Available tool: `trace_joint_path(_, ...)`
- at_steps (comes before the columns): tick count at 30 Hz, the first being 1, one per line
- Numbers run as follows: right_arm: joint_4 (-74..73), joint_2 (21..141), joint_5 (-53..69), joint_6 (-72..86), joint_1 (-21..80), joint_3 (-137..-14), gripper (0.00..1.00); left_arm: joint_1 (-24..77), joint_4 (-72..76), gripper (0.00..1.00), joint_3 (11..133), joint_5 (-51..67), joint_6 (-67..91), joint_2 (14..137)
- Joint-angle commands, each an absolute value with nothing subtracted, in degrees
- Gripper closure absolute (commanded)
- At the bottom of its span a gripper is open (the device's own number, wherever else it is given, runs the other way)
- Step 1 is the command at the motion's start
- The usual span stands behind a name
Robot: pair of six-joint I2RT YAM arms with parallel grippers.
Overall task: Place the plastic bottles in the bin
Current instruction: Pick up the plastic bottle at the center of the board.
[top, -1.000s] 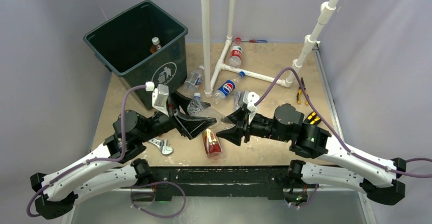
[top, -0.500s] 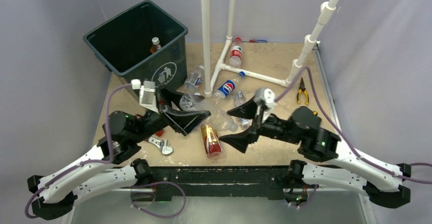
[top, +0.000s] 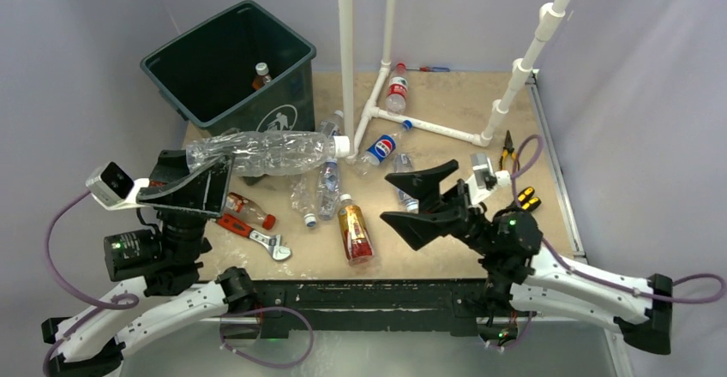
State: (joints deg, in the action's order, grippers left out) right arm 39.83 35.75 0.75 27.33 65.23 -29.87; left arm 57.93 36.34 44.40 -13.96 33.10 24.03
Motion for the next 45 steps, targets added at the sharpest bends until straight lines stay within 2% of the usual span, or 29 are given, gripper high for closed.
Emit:
trace_joint_path(1, 64.04, 45.35, 2.09, 33.83, 65.32, -32.66, 0.01, 58.18, 42.46, 1.00, 42.17, -17.24, 38.06, 24.78)
trace_joint_path(5, 81.71, 55.07, 1.27, 37.85, 65.30, -34.00, 0.01, 58.18, 43.76, 1.00, 41.26, -16.14, 39.73, 24.92)
trace_joint_path(8, 87.49, 61.59, 0.78, 39.25, 65.30, -37.92, 0.02, 58.19, 42.66, 1.00, 41.22, -15.37, 40.17, 24.75)
trace_joint_path(14, 88.82, 67.61, -3.83, 39.36, 65.30, -43.21, 0.05, 58.23, 41.22, 1.00, 39.99, -16.02, 40.34, 23.03)
trace_joint_path(24, 85.74, 71.37, -2.87, 40.45, 65.32, -48.61, 0.16, 58.18, 42.00, 1.00, 38.56, -16.55, 40.58, 22.81)
trace_joint_path(29, 83.84, 73.10, -1.41, 41.67, 65.30, -50.68, 0.18, 58.18, 41.76, 1.00, 38.16, -16.61, 40.90, 22.85)
trace_joint_path(37, 84.37, 75.24, -1.31, 45.09, 65.30, -50.92, 0.36, 58.18, 42.50, 1.00, 38.06, -16.00, 41.13, 22.93)
trace_joint_path(45, 86.56, 77.07, -0.55, 47.29, 65.33, -52.19, 0.60, 58.18, 43.16, 1.00, 37.18, -15.89, 41.14, 22.96)
